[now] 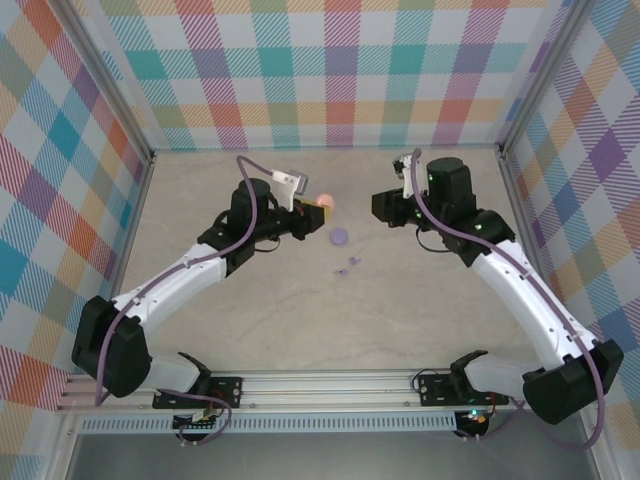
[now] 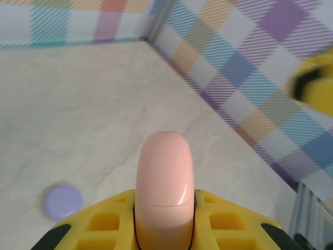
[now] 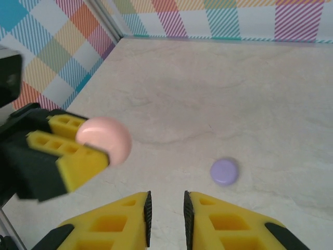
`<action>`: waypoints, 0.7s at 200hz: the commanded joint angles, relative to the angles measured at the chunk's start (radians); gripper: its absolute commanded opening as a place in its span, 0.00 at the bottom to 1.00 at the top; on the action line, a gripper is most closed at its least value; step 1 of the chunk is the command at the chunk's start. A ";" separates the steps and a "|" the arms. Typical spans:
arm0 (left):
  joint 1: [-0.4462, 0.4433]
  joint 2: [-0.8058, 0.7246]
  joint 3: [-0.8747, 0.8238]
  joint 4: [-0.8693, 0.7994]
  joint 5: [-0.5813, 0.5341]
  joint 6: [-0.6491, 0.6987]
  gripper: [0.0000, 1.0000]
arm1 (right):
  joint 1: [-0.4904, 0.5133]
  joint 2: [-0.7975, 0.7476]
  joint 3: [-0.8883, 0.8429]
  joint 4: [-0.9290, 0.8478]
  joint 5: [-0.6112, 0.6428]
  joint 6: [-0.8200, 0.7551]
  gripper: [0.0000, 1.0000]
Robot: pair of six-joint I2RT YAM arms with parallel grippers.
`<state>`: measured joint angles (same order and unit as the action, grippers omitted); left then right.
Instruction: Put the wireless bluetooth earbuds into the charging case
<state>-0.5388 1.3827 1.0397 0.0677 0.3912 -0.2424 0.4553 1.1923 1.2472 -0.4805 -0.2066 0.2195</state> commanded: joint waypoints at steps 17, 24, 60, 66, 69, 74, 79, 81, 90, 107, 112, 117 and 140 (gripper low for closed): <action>0.082 0.080 0.090 -0.191 -0.100 -0.108 0.09 | 0.007 -0.042 -0.057 -0.031 0.021 -0.028 0.25; 0.098 0.104 0.105 -0.222 -0.098 -0.119 0.09 | 0.007 -0.045 -0.064 -0.033 0.020 -0.025 0.25; 0.169 0.245 0.183 -0.336 -0.055 -0.129 0.08 | 0.006 -0.052 -0.096 -0.033 0.006 -0.009 0.25; 0.176 0.270 0.198 -0.364 -0.049 -0.124 0.08 | 0.006 -0.054 -0.099 -0.034 0.002 -0.005 0.25; 0.180 0.283 0.206 -0.378 -0.048 -0.121 0.08 | 0.006 -0.054 -0.101 -0.033 0.001 -0.004 0.26; 0.184 0.302 0.218 -0.393 -0.049 -0.114 0.08 | 0.006 -0.054 -0.103 -0.034 -0.001 -0.002 0.25; 0.189 0.321 0.232 -0.406 -0.048 -0.104 0.08 | 0.007 -0.054 -0.104 -0.034 -0.003 -0.001 0.26; 0.189 0.329 0.237 -0.410 -0.048 -0.101 0.08 | 0.007 -0.054 -0.104 -0.034 -0.003 0.000 0.26; 0.194 0.362 0.259 -0.427 -0.045 -0.086 0.08 | 0.006 -0.053 -0.104 -0.038 -0.005 0.001 0.26; 0.201 0.424 0.303 -0.455 -0.045 -0.071 0.08 | 0.006 -0.049 -0.107 -0.038 -0.007 0.001 0.26; 0.203 0.441 0.317 -0.464 -0.043 -0.065 0.08 | 0.007 -0.050 -0.107 -0.039 -0.006 0.001 0.26; 0.204 0.460 0.332 -0.472 -0.045 -0.063 0.08 | 0.006 -0.049 -0.107 -0.040 -0.005 0.001 0.26; 0.215 0.544 0.396 -0.496 -0.034 -0.065 0.08 | 0.008 -0.045 -0.106 -0.048 -0.003 0.002 0.26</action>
<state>-0.3481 1.8687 1.3605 -0.3626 0.3286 -0.3260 0.4561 1.1580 1.1461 -0.5163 -0.1947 0.2203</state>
